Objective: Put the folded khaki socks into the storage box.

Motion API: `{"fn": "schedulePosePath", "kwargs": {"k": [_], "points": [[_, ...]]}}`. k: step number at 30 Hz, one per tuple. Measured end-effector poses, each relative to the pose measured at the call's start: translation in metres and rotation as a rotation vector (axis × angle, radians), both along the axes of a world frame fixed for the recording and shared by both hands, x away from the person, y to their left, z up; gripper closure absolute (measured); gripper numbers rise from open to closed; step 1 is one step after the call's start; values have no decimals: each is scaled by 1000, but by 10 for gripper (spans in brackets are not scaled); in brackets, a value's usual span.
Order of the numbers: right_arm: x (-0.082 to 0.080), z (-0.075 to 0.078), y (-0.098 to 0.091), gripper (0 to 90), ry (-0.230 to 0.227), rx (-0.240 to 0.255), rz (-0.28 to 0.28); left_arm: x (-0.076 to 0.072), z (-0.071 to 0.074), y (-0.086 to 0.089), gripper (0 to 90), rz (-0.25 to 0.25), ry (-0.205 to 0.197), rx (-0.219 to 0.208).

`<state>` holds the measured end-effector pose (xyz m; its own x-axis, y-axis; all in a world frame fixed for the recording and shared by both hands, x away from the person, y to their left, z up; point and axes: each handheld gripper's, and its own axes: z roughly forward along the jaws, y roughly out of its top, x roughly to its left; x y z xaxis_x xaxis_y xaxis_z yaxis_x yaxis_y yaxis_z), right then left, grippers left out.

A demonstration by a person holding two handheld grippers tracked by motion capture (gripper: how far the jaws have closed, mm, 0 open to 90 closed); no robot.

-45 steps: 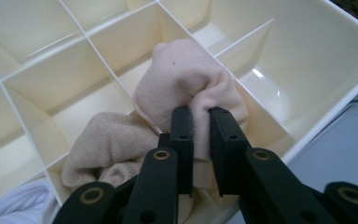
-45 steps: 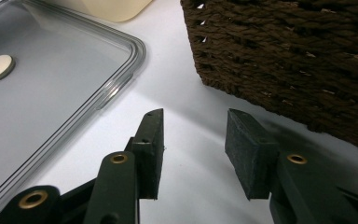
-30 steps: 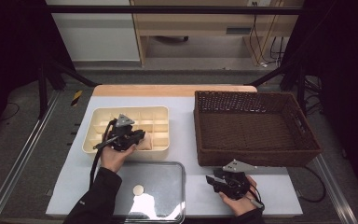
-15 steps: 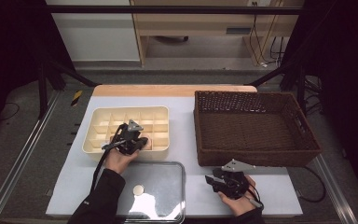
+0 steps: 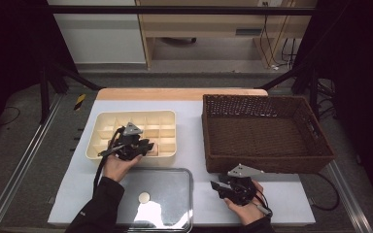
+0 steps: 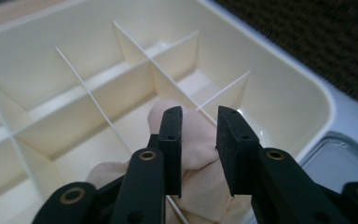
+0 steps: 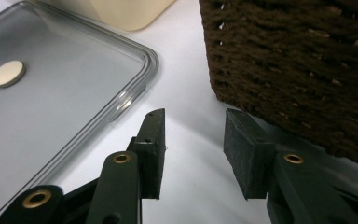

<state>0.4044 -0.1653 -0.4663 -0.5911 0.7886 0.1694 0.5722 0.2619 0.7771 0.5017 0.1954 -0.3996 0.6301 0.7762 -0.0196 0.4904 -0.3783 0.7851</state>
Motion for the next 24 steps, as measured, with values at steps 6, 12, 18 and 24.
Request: {"fn": "schedulePosePath", "kwargs": {"k": [6, 12, 18, 24], "points": [[0, 7, 1, 583, -21, 10, -4, -24, 14, 20, 637, 17, -101, -40], [1, 10, 6, 576, -31, 14, -3, -48, 14, 52, 575, 41, -114, -124], [0, 12, 11, 575, -35, 16, 0, -77, -1, 82, 523, 64, -151, -158], [1, 15, 19, 568, -47, 18, 19, -101, -20, 108, 491, 129, -142, -173]]}}
